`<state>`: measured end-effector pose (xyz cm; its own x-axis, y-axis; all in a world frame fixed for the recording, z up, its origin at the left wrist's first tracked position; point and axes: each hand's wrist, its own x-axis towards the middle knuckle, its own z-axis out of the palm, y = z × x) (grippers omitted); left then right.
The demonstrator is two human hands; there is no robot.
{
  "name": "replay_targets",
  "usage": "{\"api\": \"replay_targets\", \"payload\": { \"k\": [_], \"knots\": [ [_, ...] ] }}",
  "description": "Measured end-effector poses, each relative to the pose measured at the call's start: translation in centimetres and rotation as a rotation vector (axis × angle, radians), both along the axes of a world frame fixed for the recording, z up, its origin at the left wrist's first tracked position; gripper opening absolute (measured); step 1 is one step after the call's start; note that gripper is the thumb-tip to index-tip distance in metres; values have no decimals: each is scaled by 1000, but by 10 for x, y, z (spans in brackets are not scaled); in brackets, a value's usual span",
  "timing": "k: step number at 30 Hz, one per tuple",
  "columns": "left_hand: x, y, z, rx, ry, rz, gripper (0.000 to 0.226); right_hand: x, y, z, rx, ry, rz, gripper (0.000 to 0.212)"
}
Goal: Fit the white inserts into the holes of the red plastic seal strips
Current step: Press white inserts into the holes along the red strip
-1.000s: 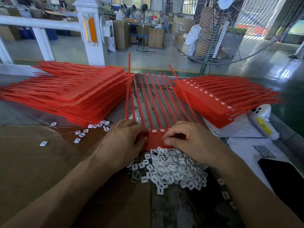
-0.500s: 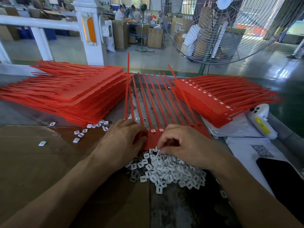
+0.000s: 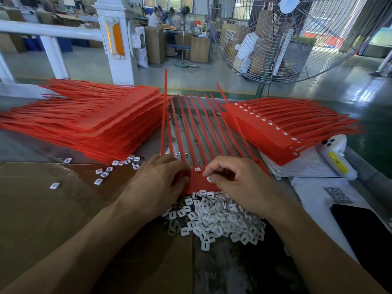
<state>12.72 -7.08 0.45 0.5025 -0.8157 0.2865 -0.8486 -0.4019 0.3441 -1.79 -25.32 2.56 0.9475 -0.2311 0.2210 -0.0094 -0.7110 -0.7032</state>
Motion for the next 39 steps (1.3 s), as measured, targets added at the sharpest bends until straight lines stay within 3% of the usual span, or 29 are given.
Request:
{"api": "replay_targets", "payload": {
  "k": [29, 39],
  "knots": [
    [-1, 0, 0, -13, -2, -1, 31, 7, -10, -12, -29, -64, -102, 23],
    [0, -1, 0, -10, 3, 1, 32, 3, -15, -5, 143, -154, -296, 10]
  ]
}}
